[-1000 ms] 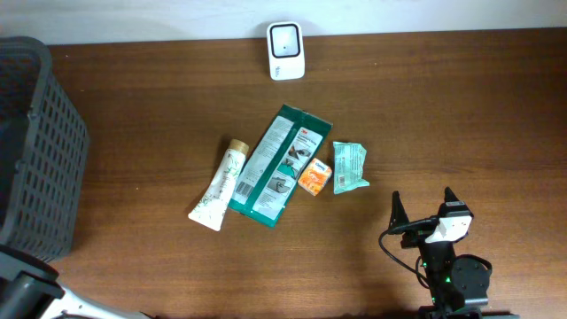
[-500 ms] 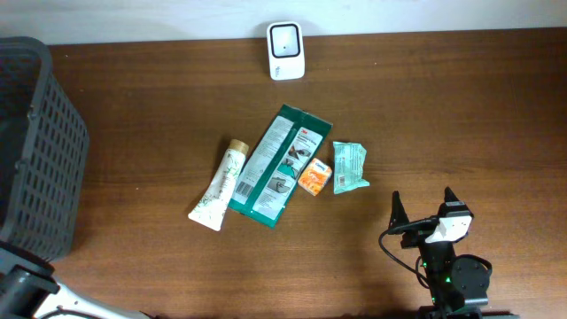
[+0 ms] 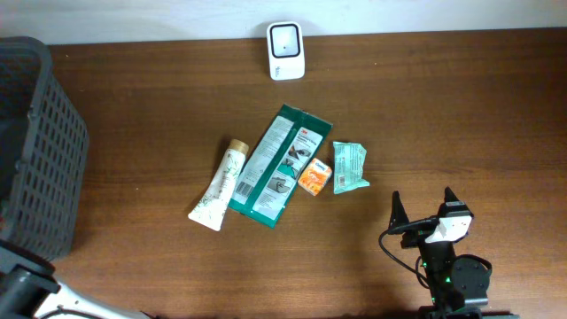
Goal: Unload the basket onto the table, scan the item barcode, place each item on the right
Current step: 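Reach the left gripper into the basket and grasp the green-capped jar, then place the green-capped jar left of the white tube, then raise the left arm aside and reach the right gripper to the mint-green pack, then grasp the mint-green pack with the right gripper and lift it, then carry the mint-green pack up to the white scanner with the right gripper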
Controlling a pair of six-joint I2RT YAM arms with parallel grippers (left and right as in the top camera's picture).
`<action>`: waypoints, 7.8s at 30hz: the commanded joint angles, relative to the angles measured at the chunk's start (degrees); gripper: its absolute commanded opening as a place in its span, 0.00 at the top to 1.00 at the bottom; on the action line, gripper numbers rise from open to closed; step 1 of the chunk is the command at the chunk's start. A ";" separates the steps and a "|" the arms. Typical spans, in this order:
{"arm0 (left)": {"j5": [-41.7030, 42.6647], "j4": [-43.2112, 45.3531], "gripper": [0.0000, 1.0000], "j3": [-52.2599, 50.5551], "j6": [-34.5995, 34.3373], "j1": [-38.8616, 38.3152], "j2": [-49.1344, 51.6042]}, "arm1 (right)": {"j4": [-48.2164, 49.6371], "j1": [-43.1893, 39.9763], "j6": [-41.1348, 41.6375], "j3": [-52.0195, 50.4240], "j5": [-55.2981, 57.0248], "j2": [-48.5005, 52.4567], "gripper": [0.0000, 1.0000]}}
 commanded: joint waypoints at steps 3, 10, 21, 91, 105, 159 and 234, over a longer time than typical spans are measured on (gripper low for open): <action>4.72 1.70 0.41 -0.46 -0.35 -6.16 2.97 | -0.07 0.46 0.42 -0.42 0.26 -0.33 0.02; 3.32 3.04 0.08 -0.46 -0.35 -7.87 2.99 | -0.07 0.46 0.42 -0.42 0.26 -0.33 0.01; 4.44 5.38 0.48 -0.17 -0.94 -7.89 4.79 | -0.04 0.46 0.42 -0.42 0.28 -0.33 0.02; -0.81 13.44 0.05 -24.37 -13.29 -58.23 -21.40 | -0.07 0.46 0.42 -0.42 0.26 -0.33 0.02; 13.09 -13.77 0.01 8.35 2.49 -44.74 -23.63 | 0.55 0.42 0.66 -0.42 2.82 -0.33 0.02; 13.22 -13.57 0.01 8.35 2.45 -44.46 -23.63 | -57.88 -2.84 2.56 94.53 -17.94 112.93 0.74; 13.22 -13.57 0.01 8.35 2.45 -44.46 -23.63 | -3.69 25.97 -53.83 130.05 38.16 137.11 0.96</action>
